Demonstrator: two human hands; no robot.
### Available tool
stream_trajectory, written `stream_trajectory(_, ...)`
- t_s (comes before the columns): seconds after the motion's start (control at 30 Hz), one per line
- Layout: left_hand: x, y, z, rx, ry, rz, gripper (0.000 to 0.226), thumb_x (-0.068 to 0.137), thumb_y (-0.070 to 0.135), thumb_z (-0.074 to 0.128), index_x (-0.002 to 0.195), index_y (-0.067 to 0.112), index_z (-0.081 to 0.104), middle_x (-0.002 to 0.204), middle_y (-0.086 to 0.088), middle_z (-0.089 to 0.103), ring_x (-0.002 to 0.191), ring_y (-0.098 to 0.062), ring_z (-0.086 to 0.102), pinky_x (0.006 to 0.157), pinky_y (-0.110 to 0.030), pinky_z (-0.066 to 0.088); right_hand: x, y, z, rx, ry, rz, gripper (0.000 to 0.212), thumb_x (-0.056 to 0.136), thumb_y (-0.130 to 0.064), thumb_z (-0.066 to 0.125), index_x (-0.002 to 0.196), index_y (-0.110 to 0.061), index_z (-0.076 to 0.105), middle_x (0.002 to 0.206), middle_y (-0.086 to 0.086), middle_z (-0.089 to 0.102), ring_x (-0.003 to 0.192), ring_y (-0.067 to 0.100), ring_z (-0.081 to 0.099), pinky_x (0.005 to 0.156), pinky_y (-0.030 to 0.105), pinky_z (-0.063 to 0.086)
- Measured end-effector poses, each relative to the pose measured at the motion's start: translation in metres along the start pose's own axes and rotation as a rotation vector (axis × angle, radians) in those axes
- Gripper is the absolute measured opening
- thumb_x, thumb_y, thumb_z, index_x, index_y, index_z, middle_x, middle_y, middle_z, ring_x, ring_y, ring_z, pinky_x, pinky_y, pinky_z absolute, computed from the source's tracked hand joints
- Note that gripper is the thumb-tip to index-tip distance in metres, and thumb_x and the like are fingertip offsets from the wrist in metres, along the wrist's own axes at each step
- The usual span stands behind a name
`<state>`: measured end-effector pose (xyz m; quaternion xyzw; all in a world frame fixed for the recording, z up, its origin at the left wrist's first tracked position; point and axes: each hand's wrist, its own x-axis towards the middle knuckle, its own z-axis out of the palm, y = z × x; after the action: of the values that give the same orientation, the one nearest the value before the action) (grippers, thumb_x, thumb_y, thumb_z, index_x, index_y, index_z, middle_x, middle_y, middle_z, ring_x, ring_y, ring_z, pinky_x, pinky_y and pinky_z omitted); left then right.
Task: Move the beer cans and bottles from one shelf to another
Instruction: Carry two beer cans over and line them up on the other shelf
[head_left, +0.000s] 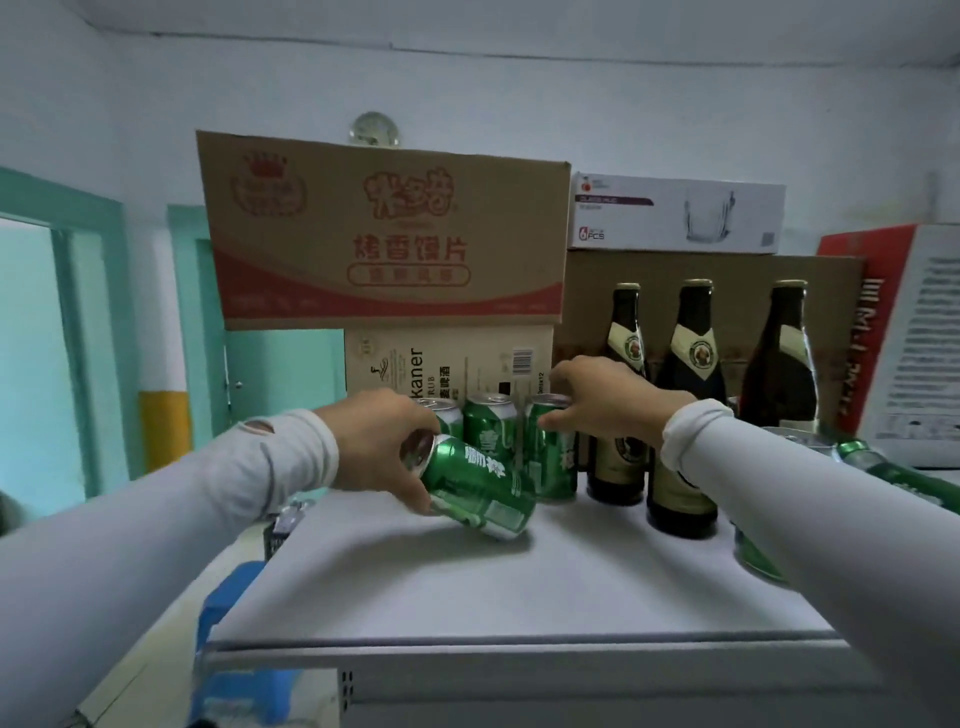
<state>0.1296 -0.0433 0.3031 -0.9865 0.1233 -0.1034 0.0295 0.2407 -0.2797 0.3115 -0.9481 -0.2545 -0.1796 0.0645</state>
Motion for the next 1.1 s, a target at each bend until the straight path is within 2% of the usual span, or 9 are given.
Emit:
stream_trajectory(0.07, -0.001, 0.001, -0.019, -0.005, -0.07, 0.019, 0.058, 0.063, 0.041, 0.085, 0.114, 0.026, 0.06, 0.1, 0.01, 0.066, 0.084, -0.009, 0.06, 0.077, -0.024, 0.052, 0.009, 0.002, 0.002, -0.001, -0.049, 0.031, 0.054, 0.082, -0.055, 0.069, 0.12, -0.018, 0.058, 0.109, 0.003, 0.065, 0.089, 0.02, 0.061, 0.079, 0.038, 0.055)
stream_trajectory(0.17, 0.001, 0.009, -0.04, 0.011, -0.146, 0.033, 0.062, 0.066, 0.031, 0.085, 0.121, 0.031, 0.057, 0.105, 0.012, 0.064, 0.085, -0.004, 0.06, 0.07, -0.016, 0.046, 0.014, 0.003, 0.009, 0.076, -0.15, 0.04, 0.064, 0.082, -0.051, 0.072, 0.133, -0.019, 0.05, 0.123, 0.003, 0.061, 0.101, 0.022, 0.06, 0.087, 0.036, 0.053)
stream_trajectory(0.27, 0.007, 0.022, -0.049, 0.069, -0.219, 0.024, 0.069, 0.073, 0.023, 0.08, 0.133, 0.033, 0.049, 0.118, 0.009, 0.058, 0.098, -0.012, 0.059, 0.082, -0.023, 0.046, 0.017, 0.005, 0.018, 0.139, -0.168, 0.053, 0.061, 0.081, -0.044, 0.076, 0.13, -0.019, 0.051, 0.119, 0.003, 0.063, 0.096, 0.02, 0.062, 0.087, 0.036, 0.056)
stream_trajectory(0.5, 0.016, 0.044, -0.034, 0.014, -0.229, 0.072, 0.078, 0.083, 0.008, 0.064, 0.145, 0.04, 0.03, 0.135, 0.005, 0.051, 0.109, -0.015, 0.055, 0.089, -0.029, 0.047, -0.003, 0.002, 0.009, 0.167, -0.142, 0.015, 0.062, 0.07, -0.051, 0.082, 0.113, -0.012, 0.06, 0.102, 0.011, 0.07, 0.08, 0.024, 0.068, 0.071, 0.042, 0.061)
stream_trajectory(0.6, 0.011, 0.043, -0.026, -0.071, -0.197, 0.079, 0.077, 0.084, 0.013, 0.064, 0.146, 0.039, 0.027, 0.135, 0.007, 0.05, 0.104, -0.01, 0.052, 0.086, -0.023, 0.042, -0.02, 0.001, 0.0, 0.137, -0.146, -0.015, 0.062, 0.068, -0.059, 0.08, 0.102, -0.011, 0.062, 0.092, 0.01, 0.069, 0.07, 0.019, 0.056, 0.058, 0.032, 0.045)
stream_trajectory(0.73, 0.007, 0.043, -0.017, -0.326, -0.102, 0.02, 0.069, 0.081, 0.036, 0.073, 0.141, 0.031, 0.039, 0.134, 0.009, 0.051, 0.111, -0.009, 0.051, 0.097, -0.026, 0.043, -0.037, 0.001, -0.007, 0.146, -0.147, -0.022, 0.048, 0.069, -0.061, 0.078, 0.086, -0.02, 0.059, 0.084, 0.003, 0.067, 0.069, 0.016, 0.057, 0.056, 0.029, 0.043)
stream_trajectory(0.83, 0.011, 0.048, -0.009, -0.296, 0.055, -0.039, 0.062, 0.077, 0.053, 0.07, 0.128, 0.021, 0.053, 0.121, 0.006, 0.059, 0.104, -0.012, 0.056, 0.094, -0.03, 0.047, -0.038, 0.002, -0.002, 0.213, -0.144, 0.002, 0.044, 0.07, -0.058, 0.079, 0.085, -0.023, 0.058, 0.082, -0.002, 0.065, 0.073, 0.015, 0.06, 0.055, 0.025, 0.042)
stream_trajectory(0.97, 0.012, 0.046, 0.002, -0.46, 0.102, -0.075, 0.032, 0.077, 0.039, 0.075, 0.1, 0.023, 0.06, 0.095, 0.011, 0.064, 0.092, -0.015, 0.062, 0.081, -0.029, 0.052, -0.03, 0.007, 0.011, 0.38, -0.177, 0.064, 0.054, 0.068, -0.055, 0.082, 0.102, -0.02, 0.057, 0.091, -0.003, 0.064, 0.084, 0.014, 0.061, 0.06, 0.026, 0.046)
stream_trajectory(1.1, 0.009, 0.043, 0.011, -0.626, 0.138, -0.083, 0.022, 0.079, 0.027, 0.074, 0.097, 0.018, 0.066, 0.094, 0.001, 0.069, 0.089, -0.02, 0.066, 0.086, -0.041, 0.055, -0.03, 0.008, 0.018, 0.434, -0.152, 0.088, 0.056, 0.067, -0.054, 0.083, 0.103, -0.018, 0.058, 0.096, 0.002, 0.067, 0.088, 0.018, 0.064, 0.074, 0.035, 0.055)
